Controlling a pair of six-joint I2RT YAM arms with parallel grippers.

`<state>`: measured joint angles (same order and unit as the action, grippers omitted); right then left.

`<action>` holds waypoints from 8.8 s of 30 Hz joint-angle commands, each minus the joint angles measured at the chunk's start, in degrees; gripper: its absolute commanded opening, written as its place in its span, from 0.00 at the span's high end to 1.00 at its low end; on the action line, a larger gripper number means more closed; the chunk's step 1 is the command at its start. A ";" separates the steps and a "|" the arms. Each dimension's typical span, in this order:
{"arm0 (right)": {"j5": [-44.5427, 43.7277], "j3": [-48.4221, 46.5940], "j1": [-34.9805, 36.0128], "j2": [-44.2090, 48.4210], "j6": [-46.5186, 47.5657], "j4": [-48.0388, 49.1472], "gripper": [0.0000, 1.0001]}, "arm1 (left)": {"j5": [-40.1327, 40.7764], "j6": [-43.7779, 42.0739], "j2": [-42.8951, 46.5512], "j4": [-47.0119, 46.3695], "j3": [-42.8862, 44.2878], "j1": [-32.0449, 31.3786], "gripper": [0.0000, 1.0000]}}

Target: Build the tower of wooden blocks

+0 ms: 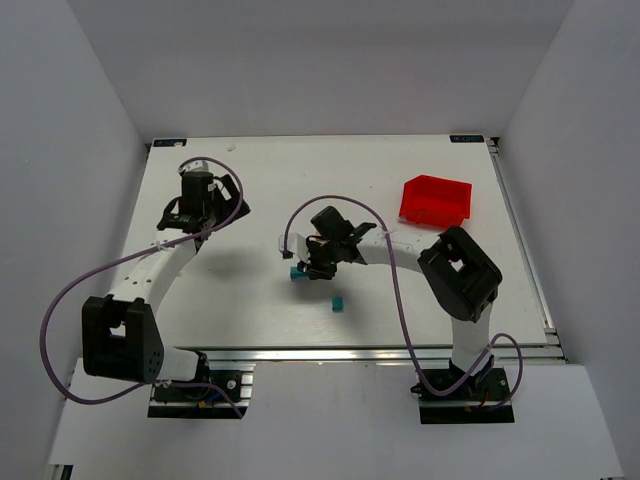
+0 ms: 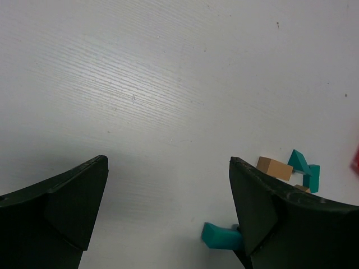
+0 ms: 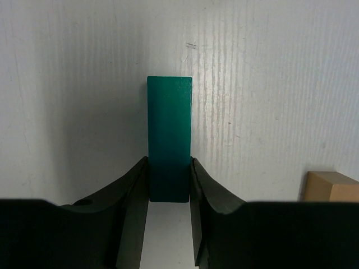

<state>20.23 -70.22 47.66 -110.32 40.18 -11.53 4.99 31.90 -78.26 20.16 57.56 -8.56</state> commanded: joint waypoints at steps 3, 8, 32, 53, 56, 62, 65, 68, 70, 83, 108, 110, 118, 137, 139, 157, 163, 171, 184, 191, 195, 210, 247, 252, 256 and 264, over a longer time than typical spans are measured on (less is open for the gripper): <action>-2.47 -2.20 1.12 -1.21 3.67 -2.53 0.80 | -3.23 -3.25 3.11 -4.17 -2.63 0.65 0.02; -3.00 -4.22 1.21 -3.41 4.82 -4.73 0.72 | -4.20 -4.74 1.97 -3.73 -2.10 0.56 0.02; -23.93 16.69 -7.05 31.12 -24.15 21.90 0.11 | -42.08 -45.41 -14.35 -9.01 7.98 -5.15 0.02; -17.07 16.25 -24.45 35.70 -46.60 3.88 0.11 | -30.50 -65.56 -40.12 12.17 32.87 -21.15 0.09; -16.63 16.25 -25.42 36.14 -46.34 3.71 0.11 | -28.29 -67.23 -43.45 15.24 35.77 -22.47 0.11; -15.40 16.51 -26.92 35.88 -46.42 3.80 0.11 | -26.36 -67.85 -44.79 14.91 36.22 -23.87 0.30; -14.52 16.16 -27.44 35.44 -46.42 3.27 0.11 | -25.56 -67.85 -45.23 14.99 36.31 -24.31 0.50; -14.17 16.08 -27.97 35.35 -46.77 3.01 0.11 | -25.91 -67.67 -44.61 15.43 36.65 -24.49 0.75; -13.38 15.46 -28.23 35.26 -47.56 2.66 0.11 | -26.61 -67.06 -42.95 15.00 37.10 -24.40 0.84; 3.05 11.24 -26.66 33.07 -59.07 6.42 0.11 | -30.39 -46.76 -7.80 -27.79 3.81 -24.75 1.00; 2.54 1.31 -16.81 25.33 -69.89 14.69 0.58 | -29.78 -44.03 -2.16 -30.53 -0.87 -25.55 1.00; 2.01 1.40 -16.46 25.77 -69.89 14.78 0.78 | -29.43 -44.03 -1.99 -30.53 -1.05 -25.54 1.00; 3.94 0.34 -16.54 27.09 -59.20 15.66 1.00 | -28.99 -40.44 -1.64 -23.08 0.71 -23.97 0.02; 21.53 -3.63 -12.25 21.64 6.93 -1.93 1.00 | -13.32 6.15 -6.82 7.09 2.29 -0.94 0.02; 20.82 -1.95 -10.05 21.73 6.66 0.45 1.00 | -16.06 6.68 -6.38 4.37 -0.69 0.03 0.02; 9.92 -6.24 -0.02 5.83 -0.37 1.24 1.00 | -2.18 7.30 3.29 4.27 -7.64 1.00 0.02; 7.02 -7.12 0.59 3.37 -2.57 4.67 1.00 | -2.71 7.04 3.46 3.13 -8.25 1.00 0.02; 8.51 -7.13 0.77 2.13 -2.13 4.68 1.00 | -3.50 6.68 3.38 1.46 -8.87 1.00 0.02; 8.51 -5.90 0.68 1.43 0.60 3.79 0.98 | -4.55 5.89 3.73 0.14 -9.57 1.00 0.02; 10.09 -5.81 0.59 0.99 2.44 3.10 0.94 | -4.91 5.45 3.73 -1.09 -9.75 1.00 0.02; 10.27 -5.55 0.59 0.99 2.53 2.74 0.94 | -4.91 5.45 4.08 -1.35 -10.01 0.82 0.02; 9.04 -4.58 0.51 0.72 2.97 3.18 0.88 | -4.91 5.01 4.52 -1.97 -10.28 0.73 0.02; 7.28 -3.17 0.59 1.60 2.36 4.23 0.46 | -7.10 4.31 5.84 -3.46 -10.98 0.21 0.02; 6.49 -3.09 0.59 1.69 1.21 5.38 0.38 | -7.19 4.22 5.84 -3.38 -10.98 0.21 0.02; 7.10 -3.26 0.68 2.13 0.60 5.12 0.28 | -7.80 3.87 6.10 -3.55 -11.07 0.21 0.02; 8.00 -3.00 0.24 11.43 -2.82 6.16 0.11 | -8.60 3.26 8.56 -1.62 -8.35 0.21 0.02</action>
<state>27.49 -73.19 48.10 -105.97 39.68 -7.97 -2.46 35.94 -73.06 17.80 47.24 -8.05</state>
